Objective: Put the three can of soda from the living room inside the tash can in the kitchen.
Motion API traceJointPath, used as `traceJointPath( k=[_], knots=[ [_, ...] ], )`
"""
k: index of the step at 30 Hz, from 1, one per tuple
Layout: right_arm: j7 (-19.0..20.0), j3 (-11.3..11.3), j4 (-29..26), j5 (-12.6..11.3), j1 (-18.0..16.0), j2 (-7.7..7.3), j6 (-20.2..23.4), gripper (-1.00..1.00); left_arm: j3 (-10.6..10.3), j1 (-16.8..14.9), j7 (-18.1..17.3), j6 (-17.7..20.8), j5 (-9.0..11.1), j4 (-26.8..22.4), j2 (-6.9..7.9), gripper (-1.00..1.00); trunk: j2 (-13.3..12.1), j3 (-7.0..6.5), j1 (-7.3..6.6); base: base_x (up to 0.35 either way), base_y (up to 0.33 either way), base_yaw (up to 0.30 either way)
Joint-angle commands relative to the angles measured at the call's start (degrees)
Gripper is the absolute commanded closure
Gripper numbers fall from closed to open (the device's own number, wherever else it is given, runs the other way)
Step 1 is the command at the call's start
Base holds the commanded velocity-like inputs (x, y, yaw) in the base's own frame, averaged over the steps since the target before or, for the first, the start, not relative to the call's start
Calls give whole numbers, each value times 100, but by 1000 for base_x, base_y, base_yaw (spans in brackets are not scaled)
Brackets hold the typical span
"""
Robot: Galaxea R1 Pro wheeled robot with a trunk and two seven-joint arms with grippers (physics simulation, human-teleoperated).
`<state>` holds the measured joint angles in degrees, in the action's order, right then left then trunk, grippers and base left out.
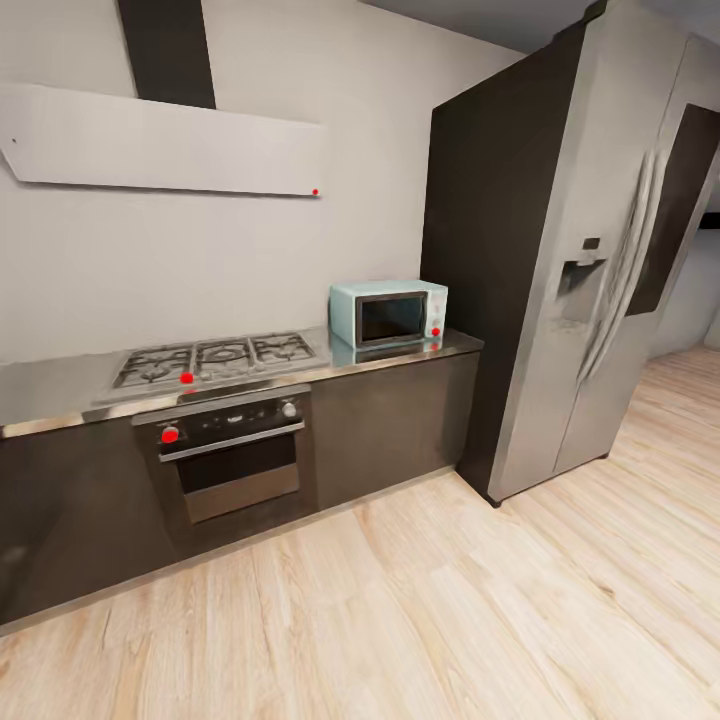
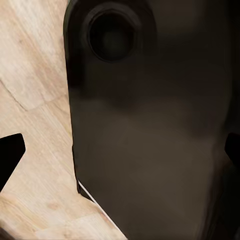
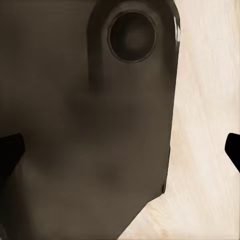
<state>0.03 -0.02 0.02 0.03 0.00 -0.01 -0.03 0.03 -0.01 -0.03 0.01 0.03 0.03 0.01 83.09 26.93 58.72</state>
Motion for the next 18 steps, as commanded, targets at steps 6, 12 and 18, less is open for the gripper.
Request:
traceJointPath(
  k=[6,12,18],
  knots=[
    [100,-11,132,47,78,13,-77,-100,171,-74,-191,27,191,164,76,-100,-1,0,0,0,0,0],
    [100,-11,132,47,78,13,-77,-100,171,-74,-233,27,236,164,76,-100,-1,0,0,0,0,0],
    [100,-11,132,47,78,13,-77,-100,171,-74,-233,27,236,164,76,-100,-1,0,0,0,0,0]
  ],
)
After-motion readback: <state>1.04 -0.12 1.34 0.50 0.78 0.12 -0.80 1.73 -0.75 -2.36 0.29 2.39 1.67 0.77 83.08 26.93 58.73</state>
